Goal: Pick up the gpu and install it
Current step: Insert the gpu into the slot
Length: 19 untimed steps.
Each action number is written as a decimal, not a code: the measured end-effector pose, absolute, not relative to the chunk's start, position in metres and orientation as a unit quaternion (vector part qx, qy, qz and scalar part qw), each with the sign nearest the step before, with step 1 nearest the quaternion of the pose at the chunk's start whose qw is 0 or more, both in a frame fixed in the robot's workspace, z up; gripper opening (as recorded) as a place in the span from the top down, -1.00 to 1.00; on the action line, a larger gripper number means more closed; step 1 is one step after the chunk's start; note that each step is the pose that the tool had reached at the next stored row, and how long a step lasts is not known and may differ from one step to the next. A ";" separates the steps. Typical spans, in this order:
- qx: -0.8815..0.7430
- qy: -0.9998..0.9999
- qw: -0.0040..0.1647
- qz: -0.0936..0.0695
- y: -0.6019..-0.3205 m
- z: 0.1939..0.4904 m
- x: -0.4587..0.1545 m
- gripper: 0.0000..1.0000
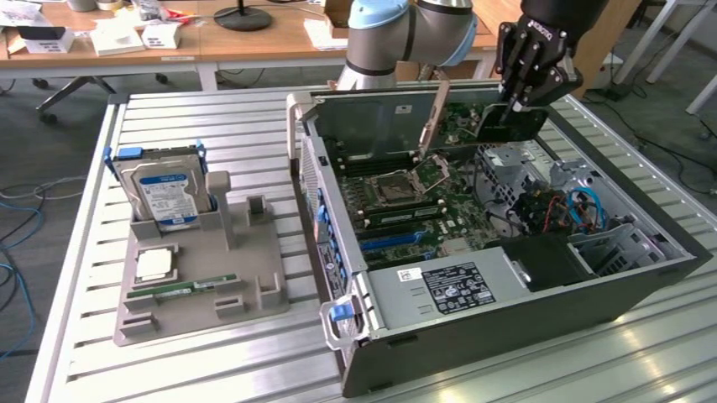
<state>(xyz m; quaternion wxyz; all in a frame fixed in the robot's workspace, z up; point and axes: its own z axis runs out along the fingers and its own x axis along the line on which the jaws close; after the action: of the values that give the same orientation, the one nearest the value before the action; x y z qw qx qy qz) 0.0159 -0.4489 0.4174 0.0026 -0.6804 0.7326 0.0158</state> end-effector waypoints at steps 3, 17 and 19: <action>-0.681 0.733 0.003 0.016 -0.449 0.417 0.016 0.47; -0.681 0.733 0.005 0.014 -0.448 0.417 -0.008 0.47; -0.681 0.733 0.005 0.013 -0.448 0.416 -0.012 0.47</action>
<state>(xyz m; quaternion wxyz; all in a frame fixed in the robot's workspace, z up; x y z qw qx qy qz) -0.0116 -0.4477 0.4164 0.0051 -0.6805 0.7326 0.0135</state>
